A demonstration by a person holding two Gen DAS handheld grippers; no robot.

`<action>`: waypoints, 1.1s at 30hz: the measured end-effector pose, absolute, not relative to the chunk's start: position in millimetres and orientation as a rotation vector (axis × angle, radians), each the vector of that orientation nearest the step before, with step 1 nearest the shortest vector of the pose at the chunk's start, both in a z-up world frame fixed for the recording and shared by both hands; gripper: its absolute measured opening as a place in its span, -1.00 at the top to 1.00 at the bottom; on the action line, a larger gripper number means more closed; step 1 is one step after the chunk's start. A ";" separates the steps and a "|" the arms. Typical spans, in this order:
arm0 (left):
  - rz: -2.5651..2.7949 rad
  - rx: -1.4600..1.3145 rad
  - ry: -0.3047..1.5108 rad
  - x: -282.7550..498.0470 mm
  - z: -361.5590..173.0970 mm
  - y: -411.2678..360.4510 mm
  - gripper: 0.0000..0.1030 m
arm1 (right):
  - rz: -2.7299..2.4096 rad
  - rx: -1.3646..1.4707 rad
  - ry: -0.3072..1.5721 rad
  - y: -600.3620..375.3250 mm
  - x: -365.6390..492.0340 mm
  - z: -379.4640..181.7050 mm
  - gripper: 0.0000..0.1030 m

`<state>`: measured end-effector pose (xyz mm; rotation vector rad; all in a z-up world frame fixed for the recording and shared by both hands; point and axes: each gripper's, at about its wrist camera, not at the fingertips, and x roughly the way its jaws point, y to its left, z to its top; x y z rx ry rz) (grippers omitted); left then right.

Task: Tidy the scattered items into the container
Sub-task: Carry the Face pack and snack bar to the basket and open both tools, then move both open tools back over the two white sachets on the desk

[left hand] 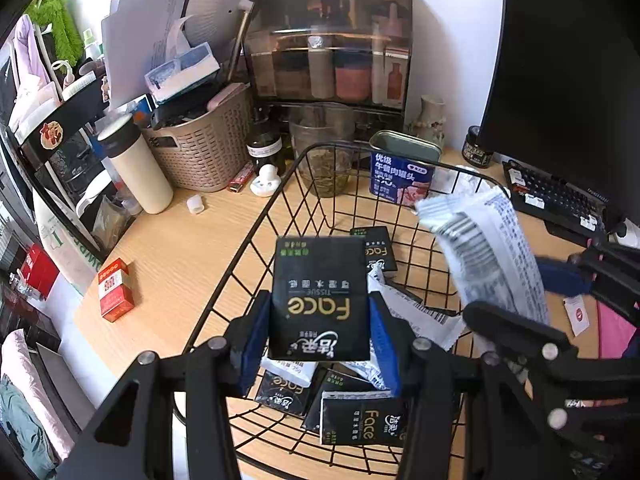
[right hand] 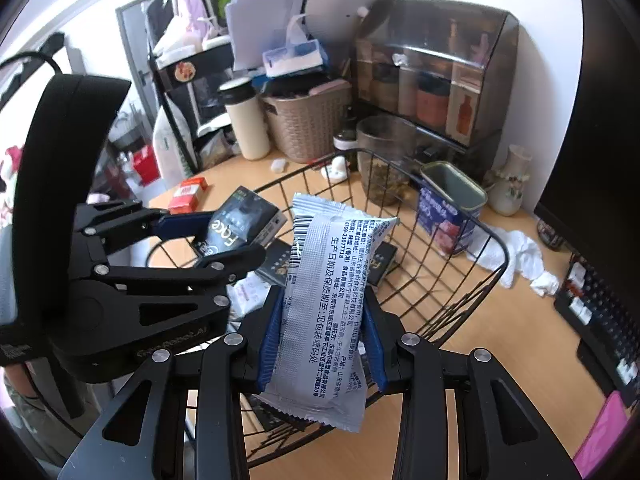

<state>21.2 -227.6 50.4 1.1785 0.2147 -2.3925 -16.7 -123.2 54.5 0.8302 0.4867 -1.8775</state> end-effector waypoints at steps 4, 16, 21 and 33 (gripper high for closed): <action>-2.381 1.155 0.185 22.3 53.1 -226.4 -0.28 | -1.937 0.777 0.556 -125.1 -9.5 55.7 0.05; -2.395 1.164 0.174 21.6 53.9 -221.5 -0.28 | -1.885 0.833 0.488 -119.8 -16.6 58.1 0.05; -2.462 1.180 0.111 18.6 57.0 -189.8 -0.29 | -1.934 0.807 0.448 -90.4 -27.1 80.5 0.05; -2.716 1.370 -0.208 5.3 46.4 -21.5 -0.31 | -2.146 1.026 0.412 73.9 -52.5 52.6 0.05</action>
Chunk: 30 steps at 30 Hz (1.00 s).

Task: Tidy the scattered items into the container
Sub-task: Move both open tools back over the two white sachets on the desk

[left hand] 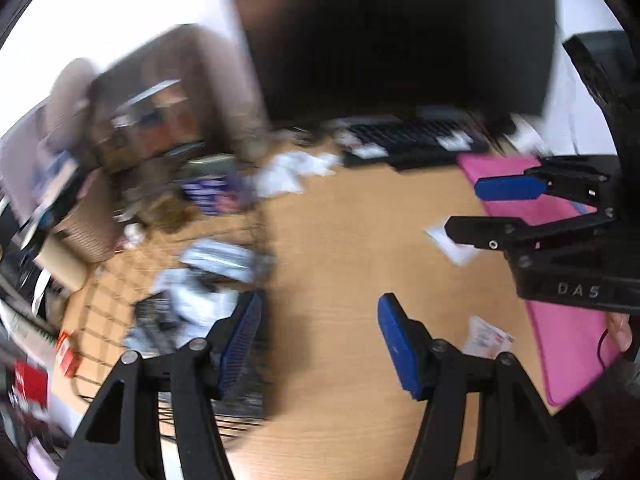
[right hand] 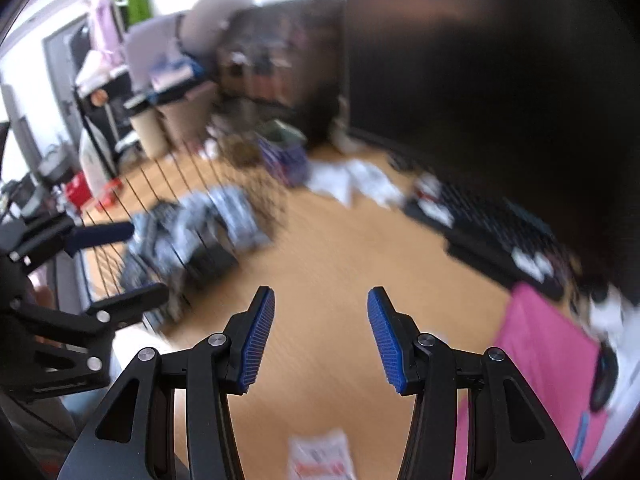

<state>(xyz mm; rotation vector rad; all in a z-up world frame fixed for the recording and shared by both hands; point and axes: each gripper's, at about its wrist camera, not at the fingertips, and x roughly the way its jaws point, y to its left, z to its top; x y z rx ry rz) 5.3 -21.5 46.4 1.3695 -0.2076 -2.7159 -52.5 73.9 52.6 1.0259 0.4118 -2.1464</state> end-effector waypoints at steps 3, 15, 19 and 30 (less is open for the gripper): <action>-2.698 1.523 -0.284 -5.4 11.6 11.1 -0.31 | -2.156 1.136 0.413 112.3 -45.0 23.3 0.05; -2.582 1.760 -0.352 -33.9 -66.0 40.7 -0.31 | -2.147 1.366 0.436 172.1 -7.3 -65.5 0.00; -2.575 1.755 -0.336 -34.8 -66.9 35.2 -0.31 | -2.138 1.346 0.432 152.8 -12.7 -70.2 -0.02; -2.514 1.712 -0.233 -47.0 -67.9 -17.2 -0.31 | -2.144 1.295 0.398 94.7 -57.3 -72.5 -0.01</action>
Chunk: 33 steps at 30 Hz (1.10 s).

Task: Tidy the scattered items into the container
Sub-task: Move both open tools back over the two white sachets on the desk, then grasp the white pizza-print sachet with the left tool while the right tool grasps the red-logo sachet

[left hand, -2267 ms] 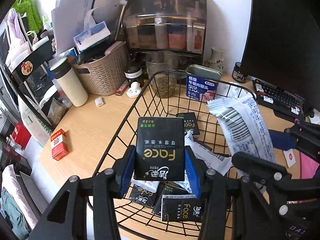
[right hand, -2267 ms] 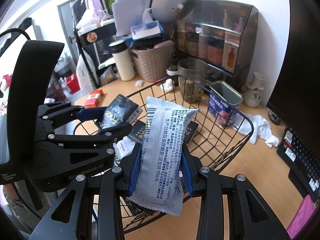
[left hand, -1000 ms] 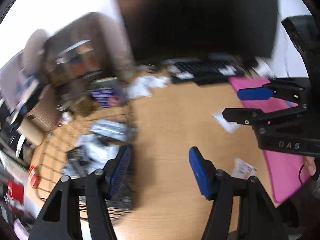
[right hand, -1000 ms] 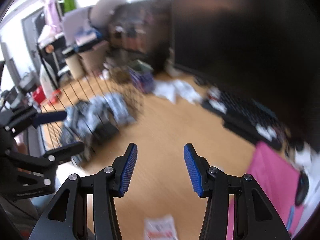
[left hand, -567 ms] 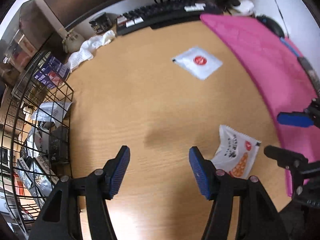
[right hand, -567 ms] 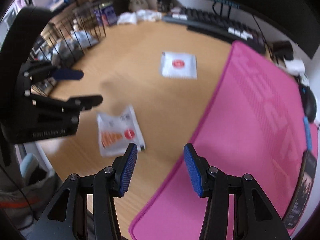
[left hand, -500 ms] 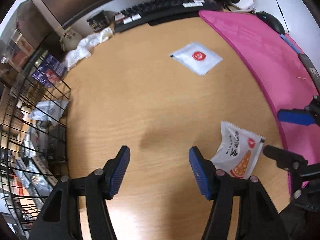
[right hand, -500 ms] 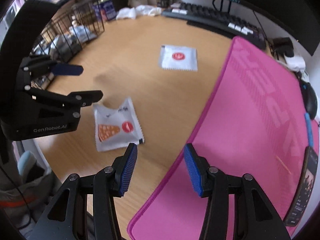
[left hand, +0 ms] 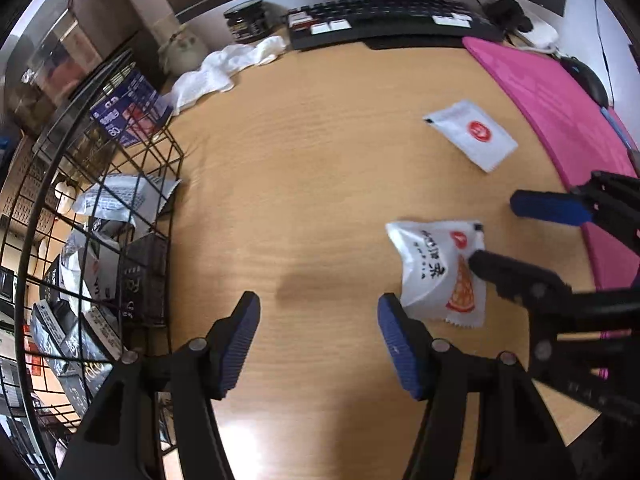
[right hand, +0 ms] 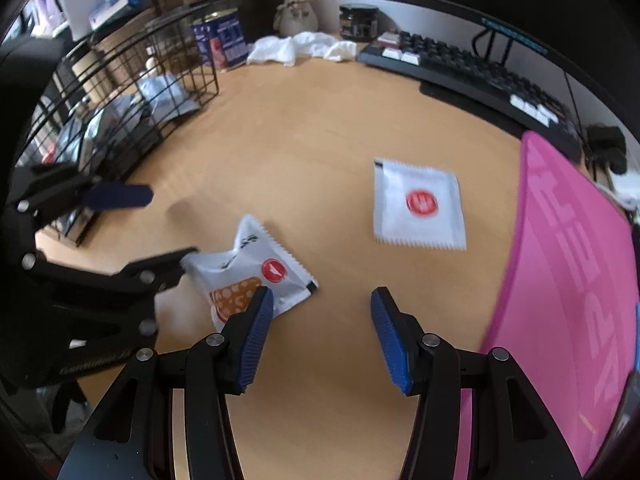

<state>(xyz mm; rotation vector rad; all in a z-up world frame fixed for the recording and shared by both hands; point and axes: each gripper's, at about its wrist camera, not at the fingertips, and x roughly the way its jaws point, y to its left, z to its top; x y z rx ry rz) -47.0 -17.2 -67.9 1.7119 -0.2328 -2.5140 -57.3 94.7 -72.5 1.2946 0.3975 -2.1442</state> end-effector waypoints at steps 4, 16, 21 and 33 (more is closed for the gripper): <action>-2.495 1.668 -0.235 -46.2 -64.5 -24.8 -0.31 | -2.115 1.306 0.359 90.2 -66.9 -71.0 -0.01; -2.617 1.647 -0.300 -41.5 -46.4 11.5 -0.41 | -2.205 1.300 0.259 142.4 -85.8 -47.9 -0.05; -2.611 1.685 -0.338 -51.6 -57.3 27.7 -0.41 | -2.203 1.306 0.263 148.6 -87.1 -50.2 -0.05; -2.649 1.785 -0.156 -67.6 -68.4 14.2 0.11 | -2.194 1.333 0.232 137.0 -119.7 -62.9 -0.05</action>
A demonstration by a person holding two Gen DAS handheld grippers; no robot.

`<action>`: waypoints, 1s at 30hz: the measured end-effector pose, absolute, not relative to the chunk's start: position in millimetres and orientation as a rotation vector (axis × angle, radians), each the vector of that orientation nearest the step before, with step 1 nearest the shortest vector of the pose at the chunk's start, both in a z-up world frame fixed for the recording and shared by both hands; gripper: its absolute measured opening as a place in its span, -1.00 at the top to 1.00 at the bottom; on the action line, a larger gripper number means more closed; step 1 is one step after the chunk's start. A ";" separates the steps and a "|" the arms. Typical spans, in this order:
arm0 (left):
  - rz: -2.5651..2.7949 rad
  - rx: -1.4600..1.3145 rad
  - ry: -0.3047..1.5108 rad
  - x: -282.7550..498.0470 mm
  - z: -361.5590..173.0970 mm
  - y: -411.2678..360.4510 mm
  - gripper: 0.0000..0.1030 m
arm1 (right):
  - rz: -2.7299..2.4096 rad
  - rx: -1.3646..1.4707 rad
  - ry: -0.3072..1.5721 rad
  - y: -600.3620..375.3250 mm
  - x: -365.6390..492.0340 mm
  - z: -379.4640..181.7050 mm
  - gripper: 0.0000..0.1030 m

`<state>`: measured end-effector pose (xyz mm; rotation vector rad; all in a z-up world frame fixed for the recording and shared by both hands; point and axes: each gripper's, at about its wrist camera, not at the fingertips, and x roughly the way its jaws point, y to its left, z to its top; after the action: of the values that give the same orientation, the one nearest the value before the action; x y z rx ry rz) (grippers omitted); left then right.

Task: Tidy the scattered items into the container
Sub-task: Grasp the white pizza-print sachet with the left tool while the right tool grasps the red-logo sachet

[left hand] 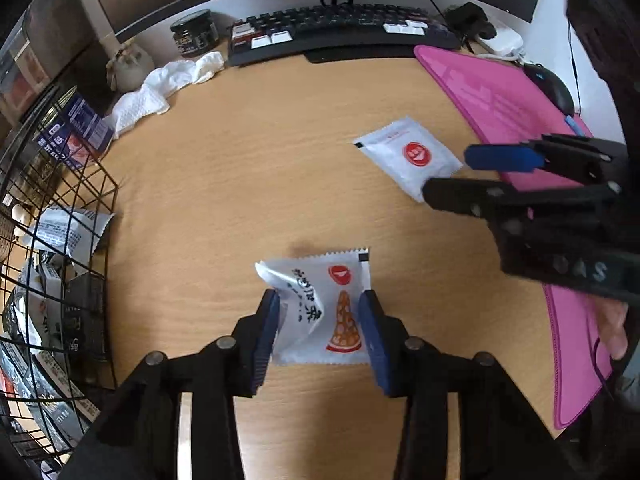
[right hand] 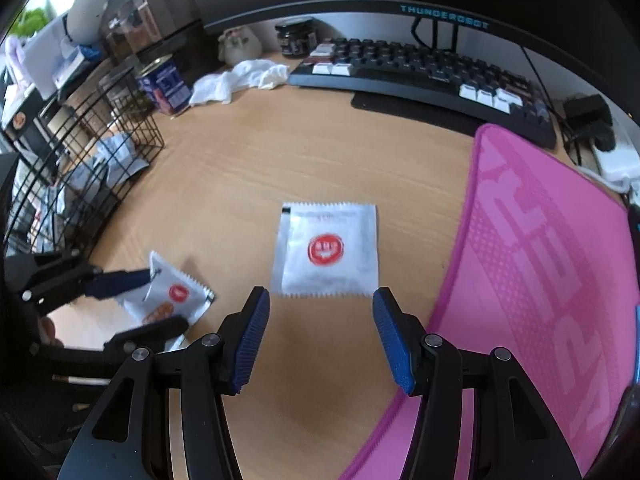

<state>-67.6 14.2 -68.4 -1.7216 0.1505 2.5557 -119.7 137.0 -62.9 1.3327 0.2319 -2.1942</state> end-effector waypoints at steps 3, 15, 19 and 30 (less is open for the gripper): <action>2.558 -1.721 0.142 -68.2 -68.8 9.5 0.11 | -2.196 1.325 0.244 124.4 -130.4 -64.7 -0.05; 2.548 -1.711 0.141 -67.5 -68.9 6.5 0.11 | -2.244 1.290 0.426 97.0 -142.3 -76.2 -0.16; 2.558 -1.714 0.170 -66.8 -68.4 8.0 0.11 | -2.242 1.299 0.404 100.1 -142.2 -74.2 0.22; 2.584 -1.703 0.188 -62.9 -58.3 6.0 0.26 | -2.245 1.299 0.325 117.0 -131.2 -65.0 0.55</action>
<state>-62.9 6.0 -58.3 -1.7030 0.1879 2.5839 -131.2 117.0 -65.0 1.2987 0.3250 -2.2449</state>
